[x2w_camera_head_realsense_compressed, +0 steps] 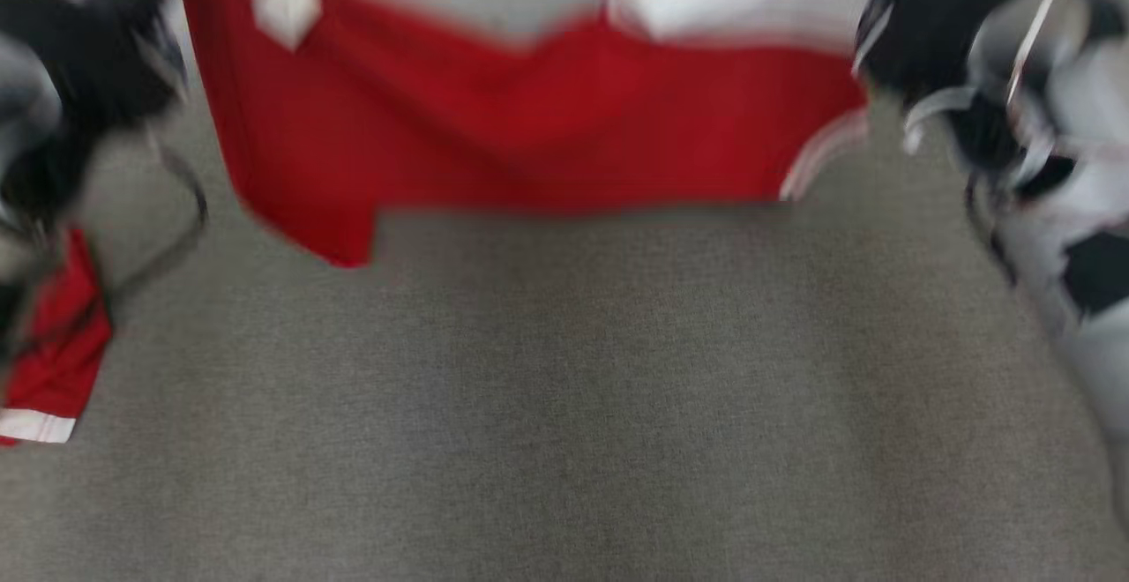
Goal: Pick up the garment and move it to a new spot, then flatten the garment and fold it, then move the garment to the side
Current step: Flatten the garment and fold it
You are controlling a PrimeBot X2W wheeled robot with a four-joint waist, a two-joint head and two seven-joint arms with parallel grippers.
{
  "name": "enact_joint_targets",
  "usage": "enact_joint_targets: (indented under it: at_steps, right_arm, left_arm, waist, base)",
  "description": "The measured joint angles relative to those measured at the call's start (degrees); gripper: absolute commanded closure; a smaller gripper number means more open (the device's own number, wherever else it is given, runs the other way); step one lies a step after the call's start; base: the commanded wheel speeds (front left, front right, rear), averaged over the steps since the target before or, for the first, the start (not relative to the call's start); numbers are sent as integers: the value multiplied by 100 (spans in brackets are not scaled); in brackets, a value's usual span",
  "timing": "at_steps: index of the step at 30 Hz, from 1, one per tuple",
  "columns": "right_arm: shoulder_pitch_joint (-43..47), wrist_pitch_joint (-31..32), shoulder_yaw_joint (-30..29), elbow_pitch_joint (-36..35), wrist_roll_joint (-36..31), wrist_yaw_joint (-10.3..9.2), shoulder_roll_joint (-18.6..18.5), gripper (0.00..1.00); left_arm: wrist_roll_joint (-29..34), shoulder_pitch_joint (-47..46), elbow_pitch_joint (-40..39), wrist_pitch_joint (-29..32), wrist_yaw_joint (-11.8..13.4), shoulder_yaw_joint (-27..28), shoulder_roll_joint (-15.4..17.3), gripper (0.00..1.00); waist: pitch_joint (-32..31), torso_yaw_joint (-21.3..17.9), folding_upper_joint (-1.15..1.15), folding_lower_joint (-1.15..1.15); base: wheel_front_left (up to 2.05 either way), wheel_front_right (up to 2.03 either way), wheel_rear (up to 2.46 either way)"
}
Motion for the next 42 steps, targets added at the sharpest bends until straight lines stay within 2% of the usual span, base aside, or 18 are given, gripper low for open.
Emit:
enact_joint_targets:
  at_steps: [2,4,6,9,11,13,15,17,19,22,27,33,36,42]
  right_arm:
    - [-732,-29,-312,187,-620,-21,120,100]
    - [-1382,-397,-753,221,-717,-102,326,100]
    - [-2148,-764,-765,152,-706,-86,447,100]
    - [-3193,-1020,-404,12,-687,186,442,100]
    - [-3176,-1084,-230,-400,-698,470,327,100]
    - [-2789,-1122,-38,-800,-690,699,276,100]
    - [-2094,-1141,108,-946,-690,842,199,100]
    - [-1336,-1248,138,-1074,-661,920,88,100]
    - [-689,-1338,170,-1121,-602,962,-59,100]
    - [300,-1550,154,-1363,-533,955,-201,100]
    - [1672,-2009,-41,-1425,-344,913,-296,100]
    - [2313,-2419,-244,-1389,-279,913,-361,100]
    - [2854,-2641,-474,-1354,-163,891,-521,100]
    - [3851,-2632,-311,-1176,-12,890,-546,100]
  left_arm:
    - [278,-932,16,43,-18,328,-197,100]
    - [493,-1688,-15,-55,-20,559,-347,100]
    - [283,-2361,-52,-335,-25,808,-568,100]
    - [220,-2713,-470,-606,-126,887,-553,100]
    - [223,-2545,-789,-692,-156,869,-396,100]
    - [197,-2160,-1080,-823,-171,901,-181,100]
    - [140,-1608,-1028,-918,-204,858,-9,100]
    - [141,-908,-816,-977,-216,714,174,100]
    - [40,-203,-658,-1143,-219,680,214,100]
    - [13,599,-513,-1319,-221,510,325,100]
    - [-18,1390,-442,-1716,-224,271,224,100]
    - [122,1749,-537,-1980,-226,-111,156,100]
    - [168,1966,-432,-2072,-227,-286,-55,100]
    - [472,2575,15,-2084,-227,-611,62,100]
  waist:
    - [164,-20,0,0]
    - [330,-30,0,0]
    - [499,-25,1,0]
    - [747,11,-1,-1]
    - [910,52,-2,-3]
    - [1078,99,-2,-2]
    - [1242,143,-1,-1]
    - [1389,181,0,1]
    - [1504,208,0,1]
    - [1592,208,0,0]
    - [1474,165,-1,-2]
    - [1121,83,-1,-3]
    - [853,44,-2,-3]
    - [402,21,-2,-4]
  base:
    - [0,0,0]
    - [0,0,0]
    - [0,0,0]
    - [0,0,0]
    - [0,0,0]
    - [0,0,0]
    - [0,0,0]
    - [0,0,0]
    - [0,0,0]
    - [0,0,0]
    - [0,0,0]
    - [0,0,0]
    - [0,0,0]
    - [0,0,0]
